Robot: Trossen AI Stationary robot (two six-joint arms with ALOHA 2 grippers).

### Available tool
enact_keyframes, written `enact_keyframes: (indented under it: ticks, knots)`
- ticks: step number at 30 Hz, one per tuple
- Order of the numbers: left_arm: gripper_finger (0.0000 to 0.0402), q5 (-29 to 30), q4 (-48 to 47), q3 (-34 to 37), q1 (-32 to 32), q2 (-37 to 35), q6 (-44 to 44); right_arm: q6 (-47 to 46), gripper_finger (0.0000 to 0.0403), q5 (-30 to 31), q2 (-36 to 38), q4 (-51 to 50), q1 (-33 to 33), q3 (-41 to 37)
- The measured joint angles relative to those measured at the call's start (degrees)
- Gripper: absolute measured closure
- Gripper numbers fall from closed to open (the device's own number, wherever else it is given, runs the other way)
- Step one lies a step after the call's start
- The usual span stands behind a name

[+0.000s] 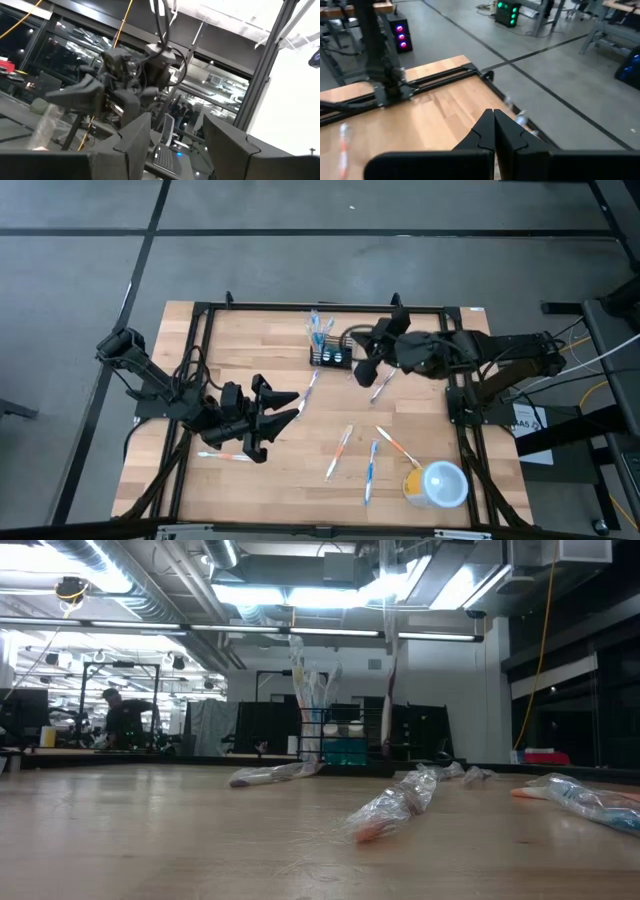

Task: Pick & Place toothbrushing station
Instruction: Put the violet toothbrush into the right section of the mesh organizer

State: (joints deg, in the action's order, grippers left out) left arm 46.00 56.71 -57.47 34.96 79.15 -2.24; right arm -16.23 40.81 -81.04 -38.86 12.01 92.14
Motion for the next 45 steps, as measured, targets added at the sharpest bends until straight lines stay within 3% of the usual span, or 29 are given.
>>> enact_keyframes:
  ticks: [23, 32, 45]
  knots:
    - [0.0224, 4.31, -1.45, -0.02, -0.17, 0.02, -1.46, 15.66, 0.0403, -1.46, 8.2, 7.0, -11.7, 0.0]
    - [0.0224, 4.66, -1.45, -0.02, -1.44, 0.02, -1.49, 17.11, 0.0403, -9.2, 8.2, 7.55, -18.28, 0.0]
    - [0.0224, 7.09, -1.69, -0.02, -1.44, 0.02, -0.06, 18.42, 0.0403, -10.44, 8.18, 8.95, -18.73, 0.0]
